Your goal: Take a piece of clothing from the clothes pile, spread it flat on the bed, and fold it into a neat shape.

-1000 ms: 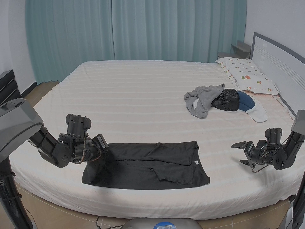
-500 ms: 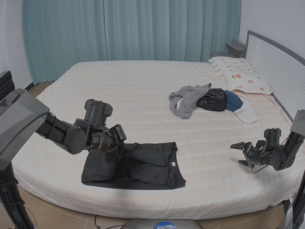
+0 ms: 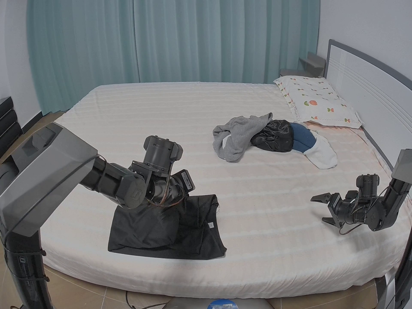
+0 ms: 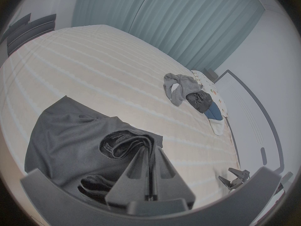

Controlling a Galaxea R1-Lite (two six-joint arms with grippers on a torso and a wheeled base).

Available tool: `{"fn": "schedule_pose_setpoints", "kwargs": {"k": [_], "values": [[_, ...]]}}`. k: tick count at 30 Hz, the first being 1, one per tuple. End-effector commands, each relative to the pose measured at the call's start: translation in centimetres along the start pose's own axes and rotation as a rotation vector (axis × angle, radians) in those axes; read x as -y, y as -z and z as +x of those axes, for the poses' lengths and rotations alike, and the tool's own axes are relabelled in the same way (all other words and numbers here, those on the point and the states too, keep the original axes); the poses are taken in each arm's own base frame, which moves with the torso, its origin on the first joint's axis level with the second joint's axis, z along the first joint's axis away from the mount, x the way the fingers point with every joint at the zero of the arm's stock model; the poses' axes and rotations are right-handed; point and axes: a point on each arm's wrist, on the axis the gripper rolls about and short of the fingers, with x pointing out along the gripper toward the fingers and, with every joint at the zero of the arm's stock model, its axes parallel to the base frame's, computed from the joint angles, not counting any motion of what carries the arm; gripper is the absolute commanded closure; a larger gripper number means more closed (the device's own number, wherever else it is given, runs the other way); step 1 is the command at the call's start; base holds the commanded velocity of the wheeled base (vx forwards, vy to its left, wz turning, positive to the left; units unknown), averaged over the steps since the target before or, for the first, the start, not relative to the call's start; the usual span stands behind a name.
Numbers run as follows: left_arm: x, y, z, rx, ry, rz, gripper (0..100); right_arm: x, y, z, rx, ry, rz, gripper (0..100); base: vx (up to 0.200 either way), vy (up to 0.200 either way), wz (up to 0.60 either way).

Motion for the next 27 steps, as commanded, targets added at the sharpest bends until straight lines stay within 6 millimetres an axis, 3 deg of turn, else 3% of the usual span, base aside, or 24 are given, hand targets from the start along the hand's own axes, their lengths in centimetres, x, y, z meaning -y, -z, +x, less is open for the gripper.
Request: {"fn": "schedule_pose_setpoints", "kwargs": {"k": [1,8,9,18,22,27], "values": [[0.2,1.1,1.6,-0.021,-0.014,0.012,100,0.0,0.2,0.2,-0.008,0.0,-0.002,0,0.0,0.0,0.0],[0.8,2.1,1.8,-0.037,-0.008,0.029,100,-0.1,0.3,0.2,-0.01,-0.001,-0.003,0,0.0,0.0,0.0],[0.9,2.2,1.8,-0.04,-0.007,0.03,0,-0.1,0.3,0.2,-0.01,-0.001,-0.003,0,0.0,0.0,0.0],[1.1,2.8,1.5,-0.052,-0.004,0.01,0,0.0,0.3,0.2,-0.012,0.001,-0.002,0,0.0,0.0,0.0],[0.3,2.9,1.0,-0.059,-0.022,0.0,0,0.0,0.4,0.1,-0.014,0.003,0.0,0,0.0,0.0,0.0],[-2.8,2.6,-0.1,-0.078,-0.076,-0.042,0,0.0,0.4,0.0,-0.013,0.002,-0.001,0,0.0,0.0,0.0]]}}
